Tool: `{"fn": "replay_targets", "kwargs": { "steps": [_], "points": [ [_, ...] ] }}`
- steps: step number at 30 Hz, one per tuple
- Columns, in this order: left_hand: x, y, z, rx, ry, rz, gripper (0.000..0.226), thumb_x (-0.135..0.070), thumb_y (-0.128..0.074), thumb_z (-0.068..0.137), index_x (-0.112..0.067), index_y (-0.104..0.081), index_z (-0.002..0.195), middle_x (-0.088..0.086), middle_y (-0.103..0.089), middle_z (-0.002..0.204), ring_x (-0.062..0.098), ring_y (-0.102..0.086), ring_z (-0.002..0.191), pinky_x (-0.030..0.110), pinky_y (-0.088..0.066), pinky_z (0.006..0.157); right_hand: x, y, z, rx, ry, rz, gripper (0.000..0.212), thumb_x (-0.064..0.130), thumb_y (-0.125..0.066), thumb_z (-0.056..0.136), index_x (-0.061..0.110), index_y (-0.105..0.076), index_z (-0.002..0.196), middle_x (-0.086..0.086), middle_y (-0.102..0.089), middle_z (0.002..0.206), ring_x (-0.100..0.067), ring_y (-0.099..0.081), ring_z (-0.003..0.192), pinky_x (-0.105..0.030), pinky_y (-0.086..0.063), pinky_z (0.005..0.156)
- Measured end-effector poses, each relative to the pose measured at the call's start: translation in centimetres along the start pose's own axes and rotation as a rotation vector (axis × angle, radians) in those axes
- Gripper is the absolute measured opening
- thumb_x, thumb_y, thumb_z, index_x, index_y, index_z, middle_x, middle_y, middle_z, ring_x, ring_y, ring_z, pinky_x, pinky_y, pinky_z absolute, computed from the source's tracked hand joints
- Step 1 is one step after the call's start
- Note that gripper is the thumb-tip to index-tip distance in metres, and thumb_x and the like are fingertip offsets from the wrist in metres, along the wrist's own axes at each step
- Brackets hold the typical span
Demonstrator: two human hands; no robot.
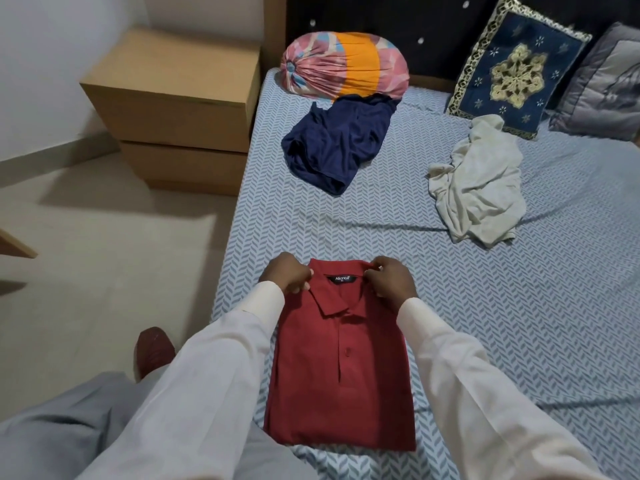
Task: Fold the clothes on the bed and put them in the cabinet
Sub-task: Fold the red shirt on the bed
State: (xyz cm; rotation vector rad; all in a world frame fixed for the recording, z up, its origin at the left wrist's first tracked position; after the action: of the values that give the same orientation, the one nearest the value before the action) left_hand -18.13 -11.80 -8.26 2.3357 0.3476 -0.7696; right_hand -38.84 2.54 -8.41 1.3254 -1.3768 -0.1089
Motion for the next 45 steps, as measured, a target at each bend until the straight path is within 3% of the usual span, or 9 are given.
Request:
{"fn": "replay_targets", "kwargs": {
  "steps": [5,8,13,17,25,33,35,40,45],
  "points": [
    [0.8,0.4,1.1,-0.136,0.012,-0.365,0.013,-0.014,-0.057,0.09,-0.013,-0.061,0.078,0.003,-0.068,0.062,0.009,-0.052,0.038,0.018,-0.039,0.045,-0.6,1.1,-0.1,-0.103,-0.049,0.227,0.007,0.026,-0.06,0.07,0.021,-0.061,0.075,-0.002,-0.068,0.059,-0.021,-0.065,0.053,-0.039,-0.056,0.059],
    [2.3,-0.6,1.1,-0.246,0.02,-0.386,0.01,-0.02,-0.047,0.085,-0.022,-0.058,0.085,0.002,-0.07,0.069,0.024,-0.07,0.063,0.036,-0.059,0.067,-1.4,0.3,-0.6,-0.071,-0.061,0.258,0.011,0.032,-0.063,0.082,0.021,-0.061,0.082,-0.003,-0.069,0.073,-0.02,-0.065,0.059,-0.04,-0.06,0.064],
    [1.8,-0.2,-1.8,-0.454,-0.296,-0.44,0.045,-0.003,-0.04,0.091,-0.022,-0.051,0.129,0.001,-0.065,0.109,0.02,-0.066,0.093,0.036,-0.054,0.086,-0.9,1.5,-1.8,-0.061,0.02,0.41,0.013,0.033,-0.057,0.095,0.024,-0.053,0.103,-0.004,-0.059,0.096,-0.017,-0.06,0.072,-0.034,-0.054,0.063],
    [3.9,0.5,-5.6,-0.647,-0.385,-0.305,0.025,-0.003,-0.059,0.086,-0.01,-0.06,0.111,0.005,-0.059,0.102,0.014,-0.053,0.092,0.034,-0.046,0.091,-4.0,3.1,-4.3,-0.254,0.025,0.279,0.011,0.027,-0.061,0.079,0.026,-0.059,0.09,-0.001,-0.067,0.078,-0.025,-0.067,0.07,-0.045,-0.059,0.066],
    [6.7,-1.8,-7.0,-0.393,-0.196,0.083,0.043,-0.052,-0.07,0.079,-0.019,-0.052,0.099,-0.003,-0.059,0.09,0.021,-0.057,0.085,0.035,-0.048,0.075,-6.9,1.9,-8.1,-0.181,-0.094,-0.018,0.048,0.06,-0.073,0.068,0.025,-0.051,0.092,0.002,-0.061,0.087,-0.018,-0.06,0.079,-0.032,-0.047,0.071],
    [5.6,-1.6,-7.4,-0.517,-0.233,0.206,0.016,-0.026,-0.055,0.093,-0.016,-0.05,0.082,0.004,-0.059,0.091,0.032,-0.06,0.084,0.036,-0.044,0.069,-6.6,1.0,-7.8,-0.201,-0.077,-0.031,0.027,0.047,-0.064,0.084,0.024,-0.051,0.083,-0.001,-0.059,0.095,-0.023,-0.059,0.087,-0.034,-0.043,0.072],
    [6.0,-1.3,-7.7,-0.527,-0.224,0.169,0.009,-0.025,-0.057,0.092,-0.017,-0.053,0.091,0.005,-0.059,0.099,0.033,-0.06,0.091,0.04,-0.047,0.075,-6.8,1.3,-8.4,-0.224,-0.079,0.006,0.024,0.045,-0.066,0.083,0.026,-0.052,0.086,-0.002,-0.057,0.099,-0.024,-0.058,0.092,-0.038,-0.047,0.077],
    [2.4,-3.7,-8.6,-0.506,-0.506,0.381,0.052,-0.029,-0.042,0.096,-0.01,-0.041,0.144,0.013,-0.043,0.143,0.033,-0.042,0.129,0.046,-0.04,0.104,-2.9,1.3,-10.2,-0.361,0.244,-0.261,0.025,0.021,-0.059,0.085,0.012,-0.062,0.108,-0.014,-0.057,0.107,-0.037,-0.052,0.1,-0.043,-0.044,0.085],
    [3.7,-5.5,-5.8,-0.316,-0.368,0.663,0.073,-0.059,-0.01,0.096,-0.018,-0.008,0.156,0.004,-0.004,0.164,0.029,0.001,0.15,0.049,-0.004,0.121,-3.0,-0.6,-7.7,-0.063,0.195,-0.353,0.045,0.024,-0.047,0.092,0.015,-0.047,0.137,-0.012,-0.044,0.137,-0.04,-0.046,0.114,-0.044,-0.042,0.098]
  ]
}}
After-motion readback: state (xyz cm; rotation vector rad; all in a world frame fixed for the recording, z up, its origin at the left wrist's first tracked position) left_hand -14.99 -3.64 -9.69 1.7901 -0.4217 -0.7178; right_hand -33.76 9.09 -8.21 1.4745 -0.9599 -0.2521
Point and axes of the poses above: each hand's wrist, its own z-axis towards the middle knuckle, its own y-axis out of the back of the hand, x = y × z, the point moved 9 cm from there along z, towards the middle knuckle
